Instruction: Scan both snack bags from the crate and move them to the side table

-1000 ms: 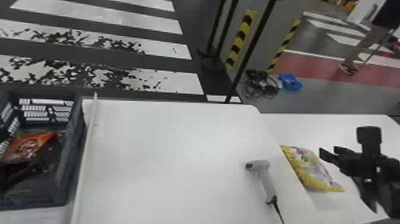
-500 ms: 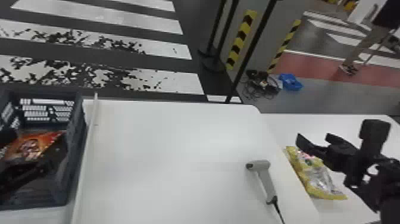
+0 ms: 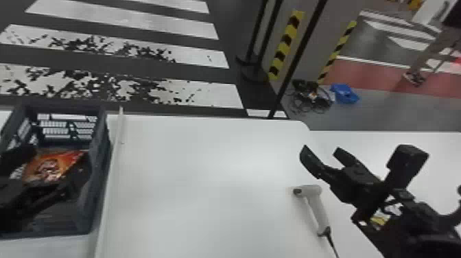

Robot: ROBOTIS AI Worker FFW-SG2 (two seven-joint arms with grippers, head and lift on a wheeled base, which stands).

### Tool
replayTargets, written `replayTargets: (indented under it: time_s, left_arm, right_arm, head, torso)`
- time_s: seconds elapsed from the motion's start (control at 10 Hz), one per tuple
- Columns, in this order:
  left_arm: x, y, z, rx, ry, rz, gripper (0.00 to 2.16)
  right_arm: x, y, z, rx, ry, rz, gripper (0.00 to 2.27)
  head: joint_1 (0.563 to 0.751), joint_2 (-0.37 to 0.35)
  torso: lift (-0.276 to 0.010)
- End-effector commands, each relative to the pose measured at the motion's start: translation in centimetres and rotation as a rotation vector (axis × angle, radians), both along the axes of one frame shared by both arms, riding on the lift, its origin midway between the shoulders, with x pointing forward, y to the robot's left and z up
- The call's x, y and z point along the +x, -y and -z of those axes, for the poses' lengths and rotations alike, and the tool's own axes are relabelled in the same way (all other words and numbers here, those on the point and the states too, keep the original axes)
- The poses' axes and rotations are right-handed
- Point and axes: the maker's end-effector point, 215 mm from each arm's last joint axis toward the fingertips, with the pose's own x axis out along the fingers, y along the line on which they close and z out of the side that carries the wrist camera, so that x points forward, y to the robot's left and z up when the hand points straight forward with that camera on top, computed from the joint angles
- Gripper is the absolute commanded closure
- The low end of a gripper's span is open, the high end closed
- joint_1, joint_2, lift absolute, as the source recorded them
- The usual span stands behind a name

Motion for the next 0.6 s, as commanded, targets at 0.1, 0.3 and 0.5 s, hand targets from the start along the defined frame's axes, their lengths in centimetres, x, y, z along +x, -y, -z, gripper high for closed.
replayTargets:
  time_s: [0.1, 0.3, 0.5]
  left_arm:
    - [-0.6, 0.0, 0.2, 0.024, -0.001, -0.003, 0.03]
    - [-1.4, -0.3, 1.4, 0.051, -0.019, -0.030, 0.03]
    - [-2.5, -0.4, 2.2, 0.058, -0.037, -0.043, 0.03]
  right_arm:
    - [0.2, -5.4, -1.4, 0.101, 0.113, -0.058, 0.02]
    - [-1.0, -8.5, -1.7, 0.062, 0.186, -0.082, 0.02]
    - [-3.0, -10.0, -0.8, -0.016, 0.239, -0.075, 0.02]
  head:
    - [0.695, -0.215]
    - [0.695, -0.177]
    - [0.695, -0.143]
  torso:
    - [-0.095]
    - [-0.095]
    - [-0.095]
